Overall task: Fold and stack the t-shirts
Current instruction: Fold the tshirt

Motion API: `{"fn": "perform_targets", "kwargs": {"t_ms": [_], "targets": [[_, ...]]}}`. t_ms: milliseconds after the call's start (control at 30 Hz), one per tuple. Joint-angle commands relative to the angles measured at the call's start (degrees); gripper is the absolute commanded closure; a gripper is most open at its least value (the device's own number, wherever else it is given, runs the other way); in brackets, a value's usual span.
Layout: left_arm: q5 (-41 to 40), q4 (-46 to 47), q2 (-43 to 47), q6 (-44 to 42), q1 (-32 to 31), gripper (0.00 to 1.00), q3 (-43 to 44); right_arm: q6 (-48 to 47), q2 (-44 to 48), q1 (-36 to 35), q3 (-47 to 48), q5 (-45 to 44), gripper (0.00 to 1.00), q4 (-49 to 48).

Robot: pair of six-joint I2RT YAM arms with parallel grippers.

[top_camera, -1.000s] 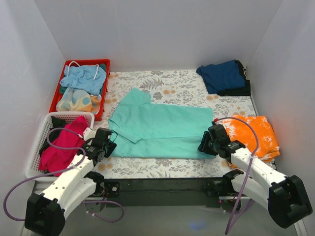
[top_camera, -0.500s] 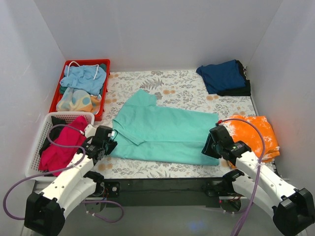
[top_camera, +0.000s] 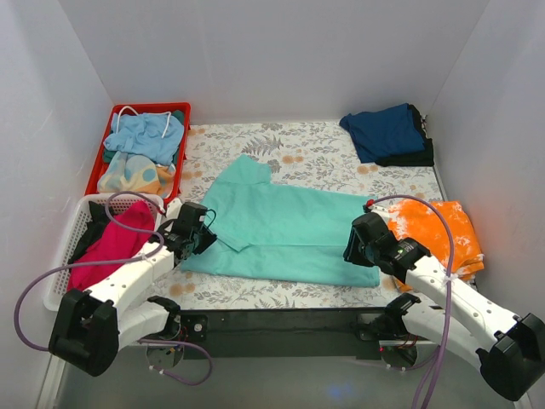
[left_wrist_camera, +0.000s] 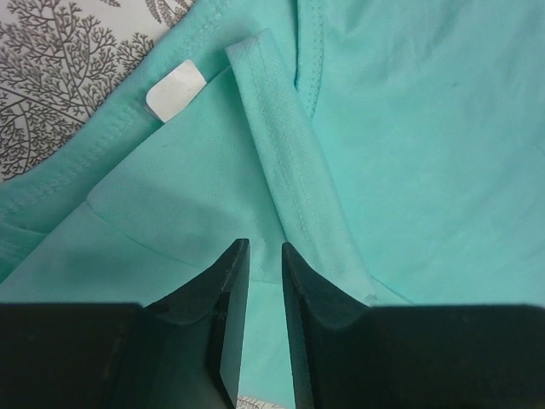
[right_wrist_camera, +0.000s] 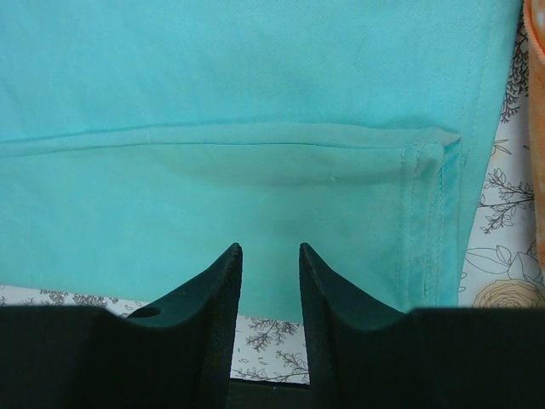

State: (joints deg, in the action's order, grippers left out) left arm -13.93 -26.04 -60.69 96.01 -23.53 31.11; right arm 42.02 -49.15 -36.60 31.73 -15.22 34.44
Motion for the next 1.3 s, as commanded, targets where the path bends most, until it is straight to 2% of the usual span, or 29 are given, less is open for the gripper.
{"fn": "perform_targets", "kwargs": {"t_ms": [0, 233, 767, 1100, 1267], "targets": [[0.9, 4.5, -2.1, -1.2, -0.8, 0.8, -0.3, 0.9, 1.1, -0.6, 1.7, -2.8, 0.61, -0.7], [-0.3, 6.8, -8.3, -1.1, -2.0, 0.81, 1.2, 1.2, 1.3, -0.7, 1.3, -3.6, 0.61, -0.7], [-4.7, 12.9, -15.5, -3.4, -3.5, 0.82, 5.9, 1.0, 1.2, -0.8, 1.2, -4.1, 0.61, -0.7], [-4.3, 27.9, -24.7, -10.9, -3.9, 0.84, 13.0, 0.3, 0.9, -0.8, 1.4, -4.7, 0.61, -0.7], [-4.7, 30.9, -26.2, -13.8, -3.9, 0.84, 17.2, -0.7, -0.6, -0.8, 2.4, -7.7, 0.6, -1.1]]}}
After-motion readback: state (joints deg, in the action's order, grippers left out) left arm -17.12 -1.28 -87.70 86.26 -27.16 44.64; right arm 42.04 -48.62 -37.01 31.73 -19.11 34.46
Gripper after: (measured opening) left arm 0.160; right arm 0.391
